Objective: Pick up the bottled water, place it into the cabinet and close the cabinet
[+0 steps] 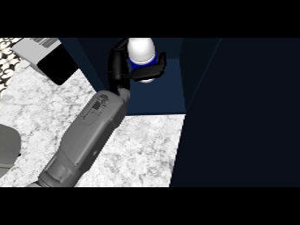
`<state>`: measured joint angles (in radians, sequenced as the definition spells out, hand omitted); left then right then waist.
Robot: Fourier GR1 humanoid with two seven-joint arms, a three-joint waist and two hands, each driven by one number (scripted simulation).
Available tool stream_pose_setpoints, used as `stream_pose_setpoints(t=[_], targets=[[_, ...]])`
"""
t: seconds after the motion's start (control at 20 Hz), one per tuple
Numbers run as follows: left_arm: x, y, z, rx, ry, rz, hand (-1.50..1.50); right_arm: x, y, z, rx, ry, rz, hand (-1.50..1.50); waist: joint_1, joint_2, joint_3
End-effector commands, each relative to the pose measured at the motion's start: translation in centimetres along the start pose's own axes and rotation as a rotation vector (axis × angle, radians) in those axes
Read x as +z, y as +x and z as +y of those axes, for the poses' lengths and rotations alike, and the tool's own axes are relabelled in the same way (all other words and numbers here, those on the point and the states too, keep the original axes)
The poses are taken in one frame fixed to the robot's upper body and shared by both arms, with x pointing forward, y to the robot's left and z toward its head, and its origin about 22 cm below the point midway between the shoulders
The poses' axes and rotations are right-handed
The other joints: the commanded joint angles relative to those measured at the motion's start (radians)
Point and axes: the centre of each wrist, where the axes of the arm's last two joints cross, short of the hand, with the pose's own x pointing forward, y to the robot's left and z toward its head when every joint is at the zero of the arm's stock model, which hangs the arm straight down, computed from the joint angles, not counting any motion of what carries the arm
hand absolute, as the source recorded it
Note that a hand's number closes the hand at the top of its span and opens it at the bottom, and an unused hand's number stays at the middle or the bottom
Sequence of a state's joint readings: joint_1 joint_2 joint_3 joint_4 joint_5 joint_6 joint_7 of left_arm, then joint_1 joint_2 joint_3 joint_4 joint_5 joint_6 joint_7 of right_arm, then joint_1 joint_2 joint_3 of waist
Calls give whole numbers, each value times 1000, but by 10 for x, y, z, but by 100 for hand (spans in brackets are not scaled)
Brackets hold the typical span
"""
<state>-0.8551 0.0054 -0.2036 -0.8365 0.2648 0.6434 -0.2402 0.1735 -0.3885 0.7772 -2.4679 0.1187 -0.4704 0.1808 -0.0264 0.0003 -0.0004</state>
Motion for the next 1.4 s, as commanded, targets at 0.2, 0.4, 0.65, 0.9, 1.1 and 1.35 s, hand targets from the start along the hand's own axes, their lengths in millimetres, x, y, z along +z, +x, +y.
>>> stream_pose_setpoints(t=[0.2, 0.4, 0.65, 0.9, 1.1, 1.35], targets=[[-11, -26, 1, -152, 61, 27, 150, 9, 23, -2, -38, 7, -26, -150, -11, 4, 0], [-18, -39, 8, -261, 81, 60, 150, 4, 23, -9, -24, 8, -37, -150, -20, 11, 0], [-12, -57, 15, -282, 97, 84, 150, 6, 25, -2, -21, 17, -31, -150, -17, 11, -2], [-17, -60, 22, -272, 119, 86, 150, 4, 17, -4, -21, 33, -46, -150, -29, 17, -1], [-7, -74, 25, -328, 117, 97, 150, 3, 8, -5, -11, 27, -35, -150, -25, 14, 0], [-5, -78, 26, -444, 129, 86, -150, 6, 22, 1, -47, 18, -57, -150, -35, 14, -2]])
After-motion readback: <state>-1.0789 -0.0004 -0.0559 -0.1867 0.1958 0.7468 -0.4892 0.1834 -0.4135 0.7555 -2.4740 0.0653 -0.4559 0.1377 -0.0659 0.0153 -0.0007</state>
